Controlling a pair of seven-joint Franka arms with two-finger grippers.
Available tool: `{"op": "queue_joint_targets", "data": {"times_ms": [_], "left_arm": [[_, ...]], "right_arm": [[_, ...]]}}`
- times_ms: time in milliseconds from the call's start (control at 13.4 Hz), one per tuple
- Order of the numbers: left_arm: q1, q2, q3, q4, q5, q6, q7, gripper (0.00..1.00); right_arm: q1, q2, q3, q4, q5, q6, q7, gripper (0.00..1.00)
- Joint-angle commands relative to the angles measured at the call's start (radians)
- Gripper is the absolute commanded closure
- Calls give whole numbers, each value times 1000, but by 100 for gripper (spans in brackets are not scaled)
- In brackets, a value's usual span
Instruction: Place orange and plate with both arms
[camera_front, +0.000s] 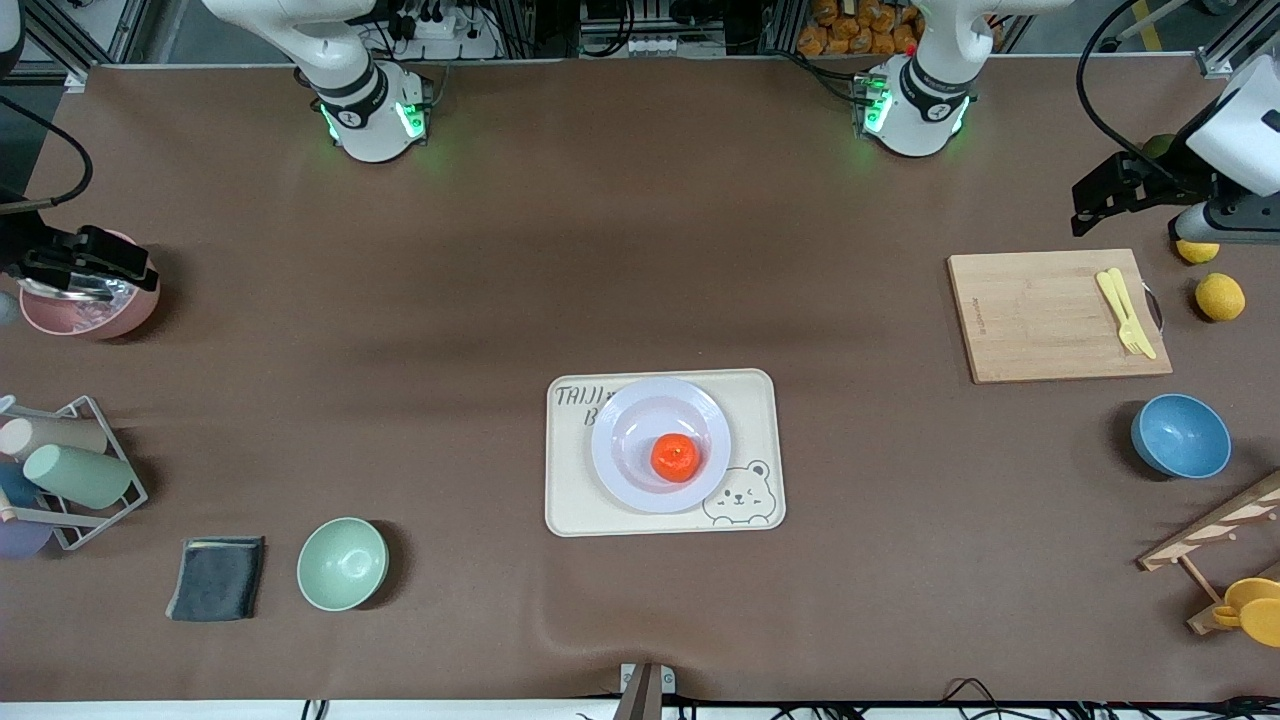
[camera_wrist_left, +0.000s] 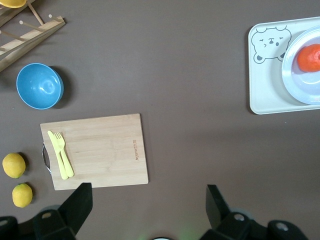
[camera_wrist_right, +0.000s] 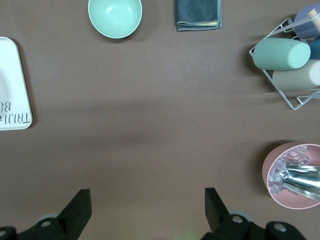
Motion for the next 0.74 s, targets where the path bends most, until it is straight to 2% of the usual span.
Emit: {"op": "queue_joint_targets", "data": {"times_ms": [0, 670], "left_arm": [[6, -3, 0, 8, 18, -8, 17, 0], [15, 0, 0, 15, 24, -8, 20, 0]], "right_arm": [[-1, -12, 15, 2, -22, -12, 21, 0], [11, -25, 18, -2, -22, -21, 26, 0]]}}
